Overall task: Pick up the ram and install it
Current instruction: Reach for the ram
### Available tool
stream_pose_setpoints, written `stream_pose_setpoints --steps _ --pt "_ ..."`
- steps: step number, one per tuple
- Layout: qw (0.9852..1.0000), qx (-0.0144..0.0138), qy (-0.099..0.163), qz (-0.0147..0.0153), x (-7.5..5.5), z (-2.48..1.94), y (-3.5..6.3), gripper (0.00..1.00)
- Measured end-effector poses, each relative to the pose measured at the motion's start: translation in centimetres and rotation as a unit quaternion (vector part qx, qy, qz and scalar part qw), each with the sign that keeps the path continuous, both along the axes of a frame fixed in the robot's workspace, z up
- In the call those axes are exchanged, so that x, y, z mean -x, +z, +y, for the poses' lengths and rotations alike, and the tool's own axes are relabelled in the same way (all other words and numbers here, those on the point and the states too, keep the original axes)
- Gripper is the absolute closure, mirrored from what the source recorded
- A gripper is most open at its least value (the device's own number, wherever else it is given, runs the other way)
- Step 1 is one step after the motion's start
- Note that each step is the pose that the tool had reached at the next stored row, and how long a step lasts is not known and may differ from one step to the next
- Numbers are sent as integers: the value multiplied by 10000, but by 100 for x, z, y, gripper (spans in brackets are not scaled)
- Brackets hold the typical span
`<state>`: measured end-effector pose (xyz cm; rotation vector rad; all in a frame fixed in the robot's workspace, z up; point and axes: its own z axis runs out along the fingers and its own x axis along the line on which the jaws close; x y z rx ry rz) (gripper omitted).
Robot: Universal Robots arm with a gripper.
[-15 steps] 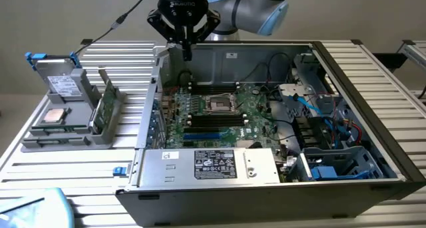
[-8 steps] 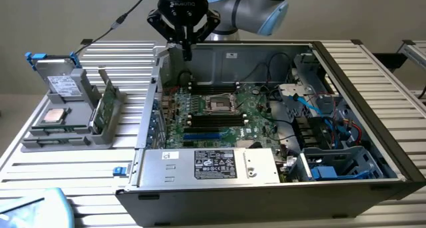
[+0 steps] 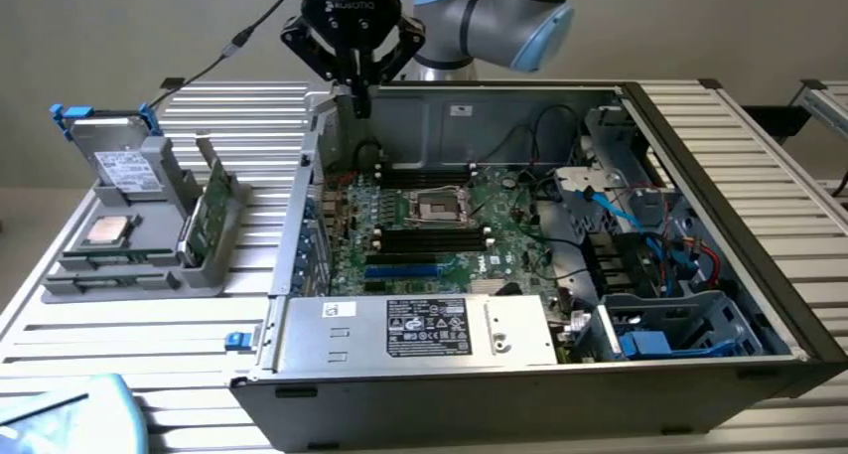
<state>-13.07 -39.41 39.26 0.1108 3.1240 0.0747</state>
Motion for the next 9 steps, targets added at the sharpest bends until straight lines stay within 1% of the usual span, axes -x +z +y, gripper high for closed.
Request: stream_pose_setpoints --steps 4,9 --pt "10000 -1 0 1 141 61 0 89" --pt "10000 0 0 3 342 120 0 89"
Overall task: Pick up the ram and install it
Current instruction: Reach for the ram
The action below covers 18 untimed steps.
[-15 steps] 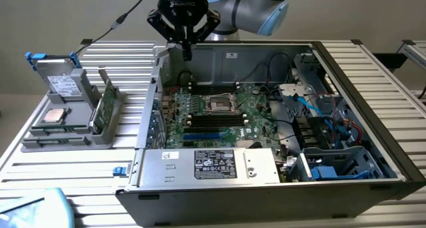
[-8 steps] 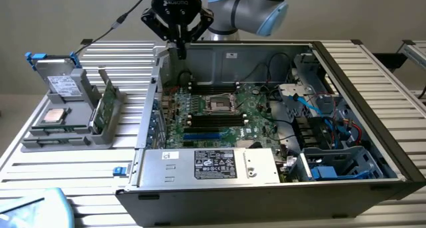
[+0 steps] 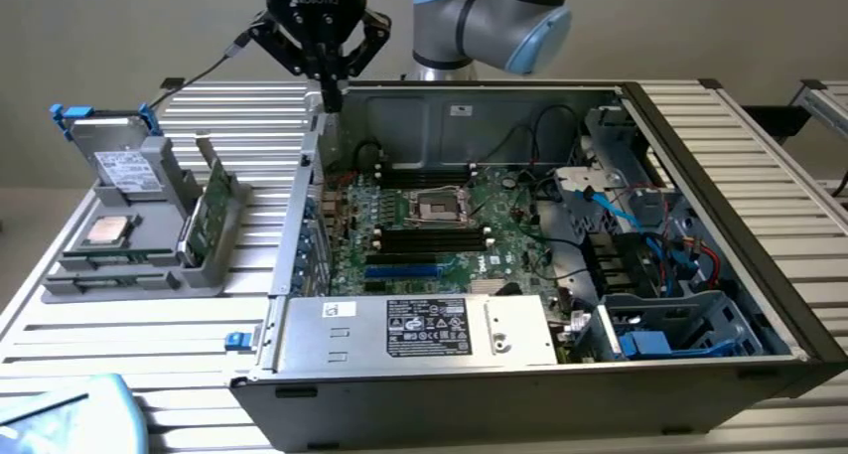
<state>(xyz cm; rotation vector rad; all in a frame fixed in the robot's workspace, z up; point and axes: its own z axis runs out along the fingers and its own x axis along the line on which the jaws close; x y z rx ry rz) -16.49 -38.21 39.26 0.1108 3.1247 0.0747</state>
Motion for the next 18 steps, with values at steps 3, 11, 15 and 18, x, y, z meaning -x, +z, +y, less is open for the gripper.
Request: stream_pose_setpoints --steps 3,11,15,18 --pt "10000 0 0 1 127 31 0 89" --pt "10000 0 0 1 493 100 -15 89" --pt "10000 0 0 1 673 131 -36 89" --pt "10000 -1 0 1 810 148 -51 89"
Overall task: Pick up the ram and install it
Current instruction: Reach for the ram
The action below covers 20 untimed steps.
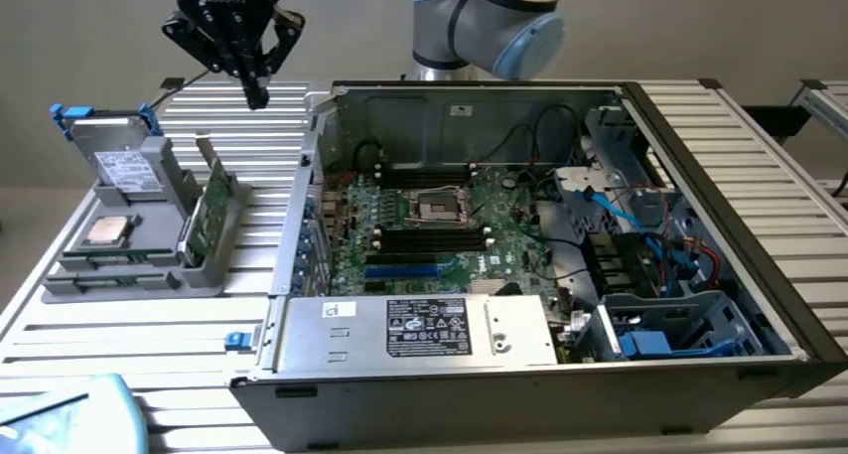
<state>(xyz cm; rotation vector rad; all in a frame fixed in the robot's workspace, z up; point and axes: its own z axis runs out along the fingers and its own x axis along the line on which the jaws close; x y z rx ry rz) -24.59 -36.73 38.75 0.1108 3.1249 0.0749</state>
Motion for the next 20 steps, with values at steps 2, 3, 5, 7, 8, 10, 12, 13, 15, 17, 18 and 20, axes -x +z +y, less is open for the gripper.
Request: stream_pose_setpoints --steps 2,3,5,7,8,10,12,13,15,17,18,20 --pt "10000 -1 0 0 92 6 -13 89" --pt "10000 -1 0 0 136 8 -19 89" --pt "10000 -1 0 0 228 12 -31 89" --pt "10000 -2 0 1 318 13 -40 89" --pt "10000 -3 0 1 364 14 -45 89" --pt "10000 -4 0 5 455 14 -51 89" --pt "10000 -7 0 13 545 14 -54 89" --pt "10000 -10 0 17 590 14 -53 89" --pt "10000 -31 0 20 683 14 -54 89" --pt "10000 -53 0 21 773 14 -54 89" --pt "10000 -61 0 22 818 14 -54 89" --pt "10000 -76 1 22 908 14 -54 89"
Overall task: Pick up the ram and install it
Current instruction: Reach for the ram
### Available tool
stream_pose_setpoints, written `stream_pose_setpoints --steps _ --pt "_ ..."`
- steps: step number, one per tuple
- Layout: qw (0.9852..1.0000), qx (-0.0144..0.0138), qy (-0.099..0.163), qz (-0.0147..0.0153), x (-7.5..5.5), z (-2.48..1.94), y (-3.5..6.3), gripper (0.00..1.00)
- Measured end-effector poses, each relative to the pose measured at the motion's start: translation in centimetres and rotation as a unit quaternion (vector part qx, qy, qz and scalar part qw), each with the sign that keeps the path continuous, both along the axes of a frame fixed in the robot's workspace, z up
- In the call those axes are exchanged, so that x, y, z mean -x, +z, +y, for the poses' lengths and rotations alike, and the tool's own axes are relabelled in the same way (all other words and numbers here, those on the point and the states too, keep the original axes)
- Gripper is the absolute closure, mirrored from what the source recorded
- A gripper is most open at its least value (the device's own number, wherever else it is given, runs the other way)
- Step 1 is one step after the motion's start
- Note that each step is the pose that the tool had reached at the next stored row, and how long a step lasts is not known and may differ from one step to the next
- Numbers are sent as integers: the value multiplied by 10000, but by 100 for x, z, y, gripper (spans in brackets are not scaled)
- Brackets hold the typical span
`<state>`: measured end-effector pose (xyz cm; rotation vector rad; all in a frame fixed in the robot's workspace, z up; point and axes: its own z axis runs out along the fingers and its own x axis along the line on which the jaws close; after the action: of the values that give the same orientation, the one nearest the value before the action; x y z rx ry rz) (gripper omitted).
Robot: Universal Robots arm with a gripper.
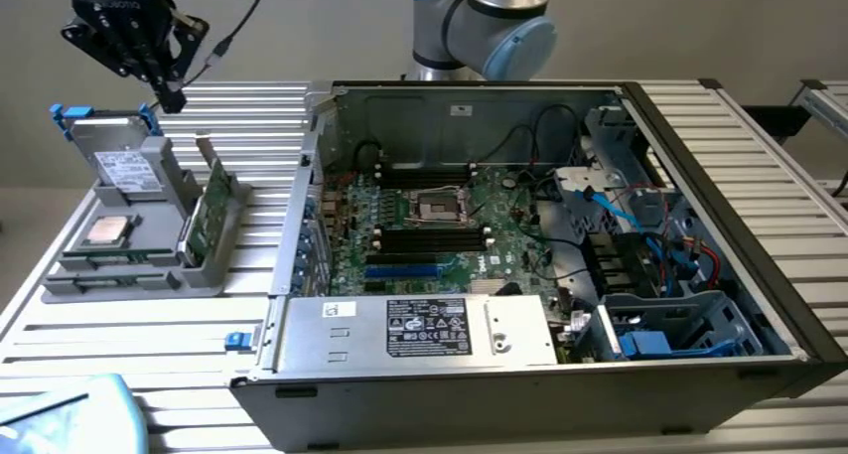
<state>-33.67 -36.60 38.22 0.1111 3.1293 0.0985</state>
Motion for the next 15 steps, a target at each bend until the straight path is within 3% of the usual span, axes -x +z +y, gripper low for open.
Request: stream_pose_setpoints --steps 7,11,13,15 --pt "10000 -54 0 0 320 0 0 89" --pt "10000 -99 -1 0 502 -10 0 89" --pt "9999 -128 -1 0 595 -19 5 89" --pt "9998 -178 -1 1 683 -28 18 89"
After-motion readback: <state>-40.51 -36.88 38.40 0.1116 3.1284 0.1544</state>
